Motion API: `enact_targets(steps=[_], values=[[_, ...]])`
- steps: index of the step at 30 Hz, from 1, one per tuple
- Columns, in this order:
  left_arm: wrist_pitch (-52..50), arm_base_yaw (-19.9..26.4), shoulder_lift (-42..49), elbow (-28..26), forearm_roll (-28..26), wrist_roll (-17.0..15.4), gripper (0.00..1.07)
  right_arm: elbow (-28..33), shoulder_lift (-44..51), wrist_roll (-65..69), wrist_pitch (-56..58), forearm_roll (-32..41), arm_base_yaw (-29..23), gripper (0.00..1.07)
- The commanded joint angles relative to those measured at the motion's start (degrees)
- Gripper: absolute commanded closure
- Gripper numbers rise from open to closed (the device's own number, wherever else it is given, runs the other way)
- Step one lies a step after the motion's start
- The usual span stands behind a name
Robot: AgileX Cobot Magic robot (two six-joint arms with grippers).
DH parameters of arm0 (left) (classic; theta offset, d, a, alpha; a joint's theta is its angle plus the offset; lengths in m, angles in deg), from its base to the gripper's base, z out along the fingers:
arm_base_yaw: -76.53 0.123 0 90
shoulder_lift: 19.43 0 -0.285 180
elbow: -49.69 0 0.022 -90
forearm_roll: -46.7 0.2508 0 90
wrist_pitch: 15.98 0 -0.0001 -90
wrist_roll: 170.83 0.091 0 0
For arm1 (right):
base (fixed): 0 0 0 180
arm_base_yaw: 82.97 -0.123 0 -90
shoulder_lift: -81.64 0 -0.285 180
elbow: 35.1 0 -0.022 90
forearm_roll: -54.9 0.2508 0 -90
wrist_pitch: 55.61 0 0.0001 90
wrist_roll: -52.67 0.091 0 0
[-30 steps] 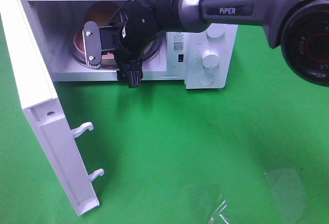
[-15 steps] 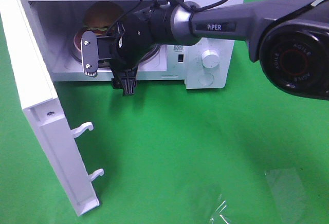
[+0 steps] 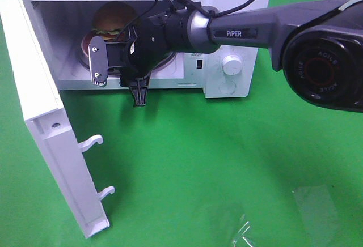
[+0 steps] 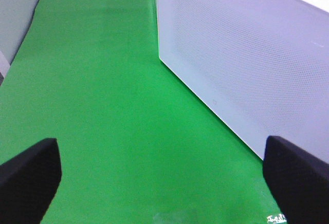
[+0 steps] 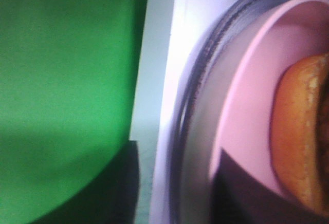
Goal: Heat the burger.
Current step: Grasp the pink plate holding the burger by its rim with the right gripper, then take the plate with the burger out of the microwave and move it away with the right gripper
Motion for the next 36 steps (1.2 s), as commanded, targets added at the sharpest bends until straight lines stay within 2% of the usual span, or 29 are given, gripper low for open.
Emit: enact_targets(steps=[1,2,3,4,8,29,36], values=[[-0.06,0.11,1.09,0.23,-0.11,-0.06,0.07,-0.23,-0.06,-0.34,1.20,1.09,0.00,0.87],[-0.06,0.11,1.09,0.23,-0.11,-0.06,0.07,-0.23,-0.06,-0.34,1.26,1.66,0.00,0.95],[-0.06,0.11,1.09,0.23,-0.11,-0.06,0.07,-0.23,-0.06,-0.34,1.26,1.66,0.00,0.95],[-0.06,0.11,1.09,0.23,-0.11,-0.06,0.07,-0.23,-0.06,-0.34,1.32,1.66,0.00,1.01],[-0.06,0.11,1.09,0.23,-0.11,-0.06,0.07,-0.23,-0.06,-0.34,1.55,1.66,0.00,1.07],[-0.06,0.11,1.09,0.23,-0.11,-0.17,0.07,0.52,4.13,-5.79,8.65,1.38,0.00,1.07],[-0.06,0.11,1.09,0.23,-0.11,-0.06,0.07,6.30,8.37,-7.39,4.30,1.15,0.00,1.07]])
